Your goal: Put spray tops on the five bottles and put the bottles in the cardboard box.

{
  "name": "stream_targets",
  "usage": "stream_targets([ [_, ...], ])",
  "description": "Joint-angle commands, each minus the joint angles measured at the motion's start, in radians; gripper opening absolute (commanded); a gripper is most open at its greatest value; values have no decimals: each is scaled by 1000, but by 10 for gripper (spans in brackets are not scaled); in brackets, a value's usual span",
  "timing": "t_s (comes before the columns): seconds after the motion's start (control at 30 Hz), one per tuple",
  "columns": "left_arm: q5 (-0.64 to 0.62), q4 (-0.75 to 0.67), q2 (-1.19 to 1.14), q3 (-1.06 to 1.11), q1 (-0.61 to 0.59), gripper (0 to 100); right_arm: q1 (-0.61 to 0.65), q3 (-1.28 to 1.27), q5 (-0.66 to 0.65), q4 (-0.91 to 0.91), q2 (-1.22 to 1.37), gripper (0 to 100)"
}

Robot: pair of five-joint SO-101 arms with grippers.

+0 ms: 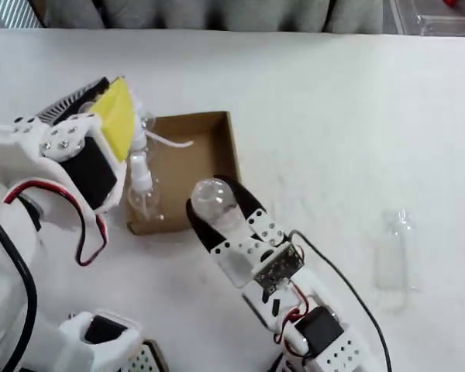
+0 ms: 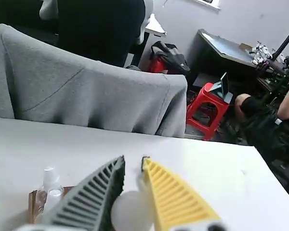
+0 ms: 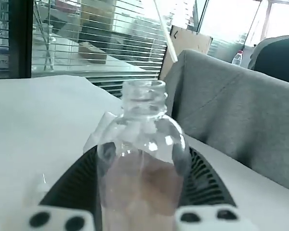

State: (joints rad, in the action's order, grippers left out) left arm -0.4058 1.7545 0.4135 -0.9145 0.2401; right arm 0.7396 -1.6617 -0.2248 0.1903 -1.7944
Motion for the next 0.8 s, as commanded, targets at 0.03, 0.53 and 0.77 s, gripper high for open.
stream_targets([
  [0.03, 8, 26, -18, -34, 107, 30, -13, -2, 5, -22, -7, 15],
  [0.53, 55, 31, 74, -32, 166, 28, -36, -14, 2, -19, -5, 15],
  [0.77, 54, 28, 122, 86, 173, 28, -36, -14, 2, -16, -5, 15],
])
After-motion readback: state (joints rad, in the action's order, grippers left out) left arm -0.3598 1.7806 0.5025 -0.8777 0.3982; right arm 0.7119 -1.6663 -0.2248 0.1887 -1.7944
